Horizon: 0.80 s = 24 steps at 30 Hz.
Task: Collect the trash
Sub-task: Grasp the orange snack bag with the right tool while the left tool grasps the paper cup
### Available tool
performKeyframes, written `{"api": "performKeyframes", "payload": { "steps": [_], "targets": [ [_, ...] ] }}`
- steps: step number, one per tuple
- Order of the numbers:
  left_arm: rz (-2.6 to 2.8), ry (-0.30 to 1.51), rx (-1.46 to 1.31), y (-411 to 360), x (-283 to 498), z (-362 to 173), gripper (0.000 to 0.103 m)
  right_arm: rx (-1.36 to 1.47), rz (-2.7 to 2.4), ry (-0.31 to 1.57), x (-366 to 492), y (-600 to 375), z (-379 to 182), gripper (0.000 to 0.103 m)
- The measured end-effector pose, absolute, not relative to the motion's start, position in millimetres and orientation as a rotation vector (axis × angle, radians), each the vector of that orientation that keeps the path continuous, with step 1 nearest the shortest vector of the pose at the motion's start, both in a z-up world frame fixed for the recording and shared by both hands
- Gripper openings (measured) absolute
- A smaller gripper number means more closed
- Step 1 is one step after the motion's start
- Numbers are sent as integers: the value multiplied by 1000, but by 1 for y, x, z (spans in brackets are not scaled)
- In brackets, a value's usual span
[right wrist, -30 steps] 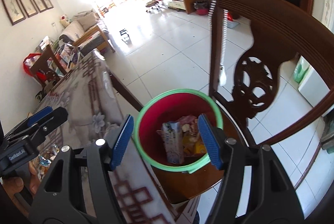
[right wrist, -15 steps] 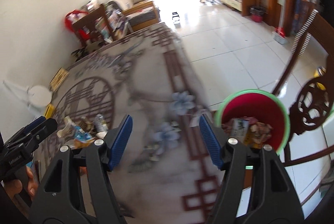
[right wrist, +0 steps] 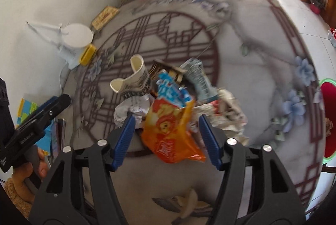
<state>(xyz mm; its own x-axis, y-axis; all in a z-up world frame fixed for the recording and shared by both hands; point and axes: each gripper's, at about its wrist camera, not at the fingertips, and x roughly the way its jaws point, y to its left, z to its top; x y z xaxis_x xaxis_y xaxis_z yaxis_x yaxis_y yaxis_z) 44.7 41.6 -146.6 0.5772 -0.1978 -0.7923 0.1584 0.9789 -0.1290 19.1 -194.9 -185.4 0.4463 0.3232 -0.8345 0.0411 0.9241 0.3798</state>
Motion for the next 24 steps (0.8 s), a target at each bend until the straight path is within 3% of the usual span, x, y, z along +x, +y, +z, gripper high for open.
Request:
{"api": "performKeyframes", "payload": {
  "steps": [5,8,12,24],
  "targets": [
    [-307,943,-29,41,52,-158,85,346,121,1206,38,-170,-218,58],
    [-362,959,-12,33,61,-167,85,326,111,1227,40,-161,-231,52],
    [-420,999,-9,20,74,-183,85,307,114,1185,35,-156,-213,45],
    [-491,1082,-16,-23,114,-226,83,373,7,1074,0,-187,-168,46]
  ]
}}
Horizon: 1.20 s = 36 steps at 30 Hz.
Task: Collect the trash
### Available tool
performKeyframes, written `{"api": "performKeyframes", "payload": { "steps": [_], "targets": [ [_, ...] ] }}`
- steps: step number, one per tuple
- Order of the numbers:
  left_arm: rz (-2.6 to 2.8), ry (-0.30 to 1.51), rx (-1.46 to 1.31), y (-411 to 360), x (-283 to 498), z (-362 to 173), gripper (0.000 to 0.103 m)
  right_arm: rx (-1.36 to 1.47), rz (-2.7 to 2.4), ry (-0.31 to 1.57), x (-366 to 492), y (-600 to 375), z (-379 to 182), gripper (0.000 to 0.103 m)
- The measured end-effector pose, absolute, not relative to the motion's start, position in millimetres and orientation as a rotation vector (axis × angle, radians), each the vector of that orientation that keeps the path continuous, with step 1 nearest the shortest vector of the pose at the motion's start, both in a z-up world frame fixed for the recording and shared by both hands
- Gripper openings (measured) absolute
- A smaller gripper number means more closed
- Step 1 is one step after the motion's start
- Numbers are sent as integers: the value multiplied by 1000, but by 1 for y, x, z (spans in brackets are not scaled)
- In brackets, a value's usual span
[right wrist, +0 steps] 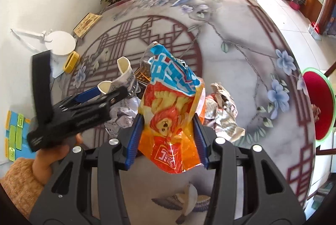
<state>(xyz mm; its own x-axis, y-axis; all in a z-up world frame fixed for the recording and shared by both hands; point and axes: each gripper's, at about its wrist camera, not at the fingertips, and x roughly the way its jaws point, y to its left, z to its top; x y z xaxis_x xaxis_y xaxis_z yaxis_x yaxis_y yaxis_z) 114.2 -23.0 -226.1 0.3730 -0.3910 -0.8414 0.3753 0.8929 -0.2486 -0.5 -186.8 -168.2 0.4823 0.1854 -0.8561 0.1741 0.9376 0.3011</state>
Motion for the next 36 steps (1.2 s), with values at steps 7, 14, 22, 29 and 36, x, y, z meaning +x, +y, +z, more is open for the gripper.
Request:
{"api": "performKeyframes", "payload": {
  "steps": [7,14,22,29,36],
  "targets": [
    [-512,1106,-48,-24,117,-228,43,356,16,1056,-1,-179,-161,46],
    [-465,1002,-86,-2,96,-181,42,322,42,1009,-2,-170,-142,46],
    [-402,975,-100,16,77,-149,43,302,87,980,0,-163,-129,46],
    [-374,952,-94,26,71,-136,43,295,107,944,-2,-163,-116,46],
    [-360,922,-82,29,67,-127,43,290,131,918,0,-164,-108,46]
  ]
}}
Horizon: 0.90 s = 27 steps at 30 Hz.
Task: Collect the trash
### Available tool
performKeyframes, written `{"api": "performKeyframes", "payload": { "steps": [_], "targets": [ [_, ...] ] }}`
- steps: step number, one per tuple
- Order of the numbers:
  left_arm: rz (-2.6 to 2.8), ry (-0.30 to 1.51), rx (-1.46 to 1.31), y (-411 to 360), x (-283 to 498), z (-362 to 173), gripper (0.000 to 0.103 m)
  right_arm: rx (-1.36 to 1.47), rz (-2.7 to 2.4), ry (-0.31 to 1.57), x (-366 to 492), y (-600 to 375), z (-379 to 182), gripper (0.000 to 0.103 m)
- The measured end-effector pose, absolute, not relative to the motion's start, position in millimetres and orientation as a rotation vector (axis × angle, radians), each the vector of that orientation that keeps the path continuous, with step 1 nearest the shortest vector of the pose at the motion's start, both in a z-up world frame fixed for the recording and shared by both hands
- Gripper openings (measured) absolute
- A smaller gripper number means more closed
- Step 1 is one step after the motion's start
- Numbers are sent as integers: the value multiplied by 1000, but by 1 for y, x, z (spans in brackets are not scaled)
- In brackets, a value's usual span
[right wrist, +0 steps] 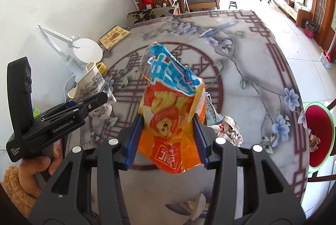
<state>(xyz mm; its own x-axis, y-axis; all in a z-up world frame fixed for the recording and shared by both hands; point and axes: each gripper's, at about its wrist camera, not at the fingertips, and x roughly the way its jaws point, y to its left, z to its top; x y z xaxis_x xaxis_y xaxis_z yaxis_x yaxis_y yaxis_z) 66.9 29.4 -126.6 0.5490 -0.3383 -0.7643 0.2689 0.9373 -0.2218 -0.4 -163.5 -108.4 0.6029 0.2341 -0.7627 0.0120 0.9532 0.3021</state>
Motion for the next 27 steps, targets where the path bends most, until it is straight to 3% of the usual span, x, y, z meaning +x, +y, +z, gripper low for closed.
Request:
{"api": "performKeyframes", "payload": {
  "steps": [27],
  "targets": [
    [-351,919,-62,30,66,-127,43,319,149,880,-3,-166,-100,46]
  ]
}}
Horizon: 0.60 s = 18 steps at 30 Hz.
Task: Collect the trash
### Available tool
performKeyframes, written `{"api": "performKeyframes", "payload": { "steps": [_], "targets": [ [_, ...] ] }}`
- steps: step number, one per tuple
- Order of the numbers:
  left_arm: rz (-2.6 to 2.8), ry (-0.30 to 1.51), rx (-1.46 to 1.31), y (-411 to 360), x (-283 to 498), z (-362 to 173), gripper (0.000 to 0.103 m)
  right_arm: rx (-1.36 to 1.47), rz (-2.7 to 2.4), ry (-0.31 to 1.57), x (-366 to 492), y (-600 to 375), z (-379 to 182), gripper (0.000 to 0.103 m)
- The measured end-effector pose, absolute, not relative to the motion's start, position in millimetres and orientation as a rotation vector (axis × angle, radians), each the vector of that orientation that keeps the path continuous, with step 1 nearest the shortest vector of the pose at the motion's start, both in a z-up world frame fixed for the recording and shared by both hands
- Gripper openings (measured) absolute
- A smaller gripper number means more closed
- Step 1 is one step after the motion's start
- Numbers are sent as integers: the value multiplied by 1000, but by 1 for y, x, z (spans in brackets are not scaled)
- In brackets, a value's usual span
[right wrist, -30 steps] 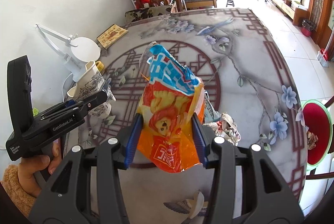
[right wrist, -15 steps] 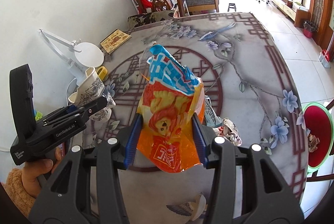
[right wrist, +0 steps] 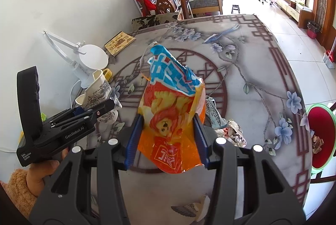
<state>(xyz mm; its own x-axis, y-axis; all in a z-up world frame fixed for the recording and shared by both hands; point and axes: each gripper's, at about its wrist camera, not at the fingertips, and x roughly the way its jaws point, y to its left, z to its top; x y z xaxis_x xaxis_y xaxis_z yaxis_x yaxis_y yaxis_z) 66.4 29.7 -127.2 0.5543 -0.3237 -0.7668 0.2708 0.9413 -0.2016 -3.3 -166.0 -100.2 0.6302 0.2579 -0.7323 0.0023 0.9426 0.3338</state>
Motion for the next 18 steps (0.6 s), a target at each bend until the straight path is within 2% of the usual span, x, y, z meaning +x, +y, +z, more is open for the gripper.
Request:
{"api": "performKeyframes", "payload": {
  "steps": [18],
  "targets": [
    [-359,915,-47,28,61,-123,43,316,163,866,-9,-165,-93,47]
  ]
}}
